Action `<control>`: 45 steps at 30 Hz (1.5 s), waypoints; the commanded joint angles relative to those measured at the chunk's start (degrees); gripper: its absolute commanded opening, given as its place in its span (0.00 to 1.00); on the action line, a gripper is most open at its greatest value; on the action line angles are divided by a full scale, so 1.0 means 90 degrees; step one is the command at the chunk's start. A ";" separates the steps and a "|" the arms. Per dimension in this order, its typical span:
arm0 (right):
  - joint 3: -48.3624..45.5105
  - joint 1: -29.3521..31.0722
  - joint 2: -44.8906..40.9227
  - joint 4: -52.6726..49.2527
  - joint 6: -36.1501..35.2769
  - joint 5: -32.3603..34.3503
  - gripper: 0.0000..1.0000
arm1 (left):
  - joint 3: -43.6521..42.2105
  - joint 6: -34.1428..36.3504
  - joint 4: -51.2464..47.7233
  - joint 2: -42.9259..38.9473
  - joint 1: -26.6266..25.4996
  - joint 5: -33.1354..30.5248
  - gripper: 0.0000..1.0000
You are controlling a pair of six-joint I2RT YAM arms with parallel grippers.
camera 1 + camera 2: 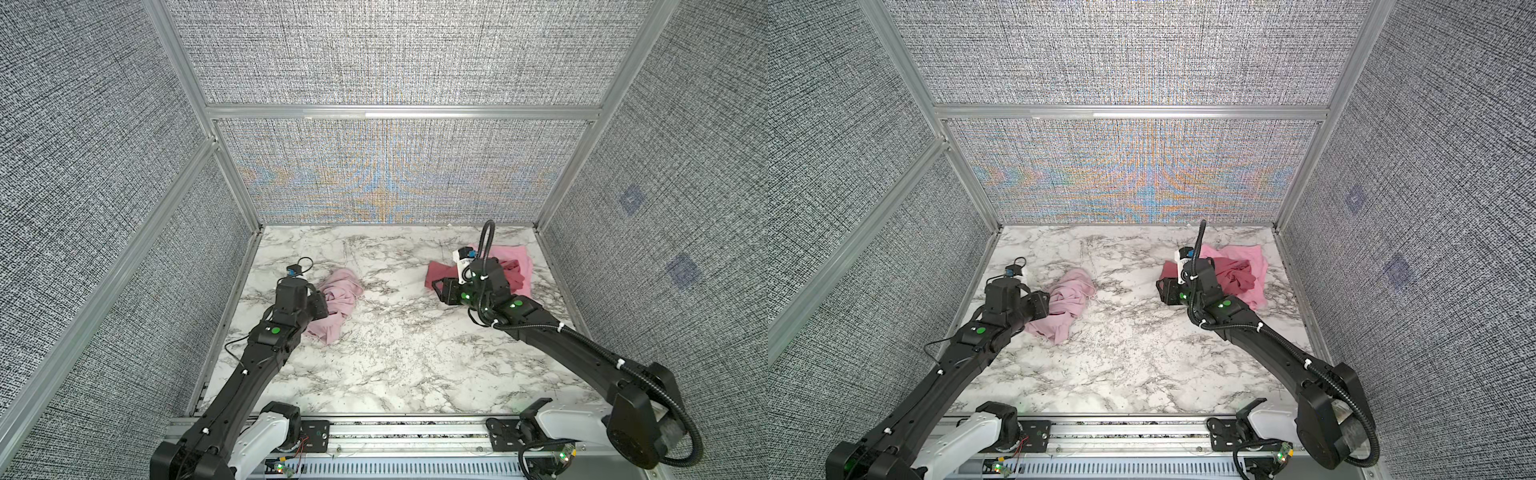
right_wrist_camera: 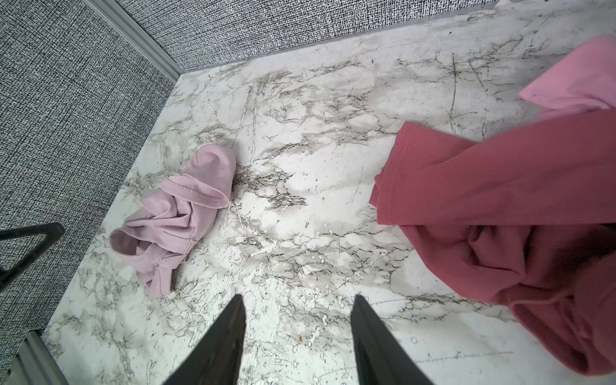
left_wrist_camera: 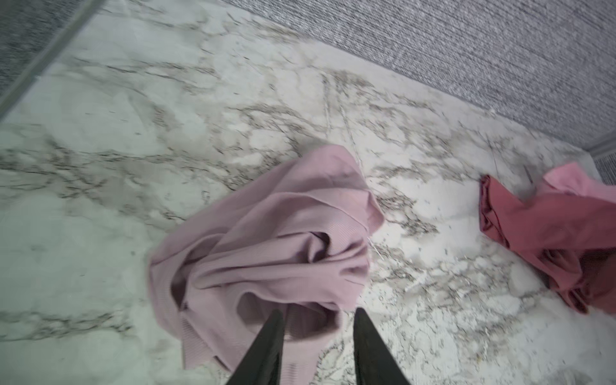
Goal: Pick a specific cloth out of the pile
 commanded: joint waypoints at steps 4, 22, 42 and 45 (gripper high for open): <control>0.0003 0.0019 0.0090 0.0189 0.0109 -0.0045 0.53 | -0.0423 -0.0244 0.1050 0.0913 -0.0319 0.0677 0.34; 0.0637 0.0009 0.0987 0.0190 0.0081 -0.0014 0.53 | 0.1230 0.0066 0.1553 0.4213 0.0910 -0.0169 0.34; 0.1479 -0.0010 0.1217 -0.0344 -0.0233 0.0257 0.53 | 0.2986 0.0406 0.0582 0.4524 0.1894 0.0226 0.39; 0.1335 -0.0061 0.0787 -0.0527 -0.0375 0.0658 0.53 | 0.2645 0.0395 0.0361 0.3728 0.1734 -0.0107 0.45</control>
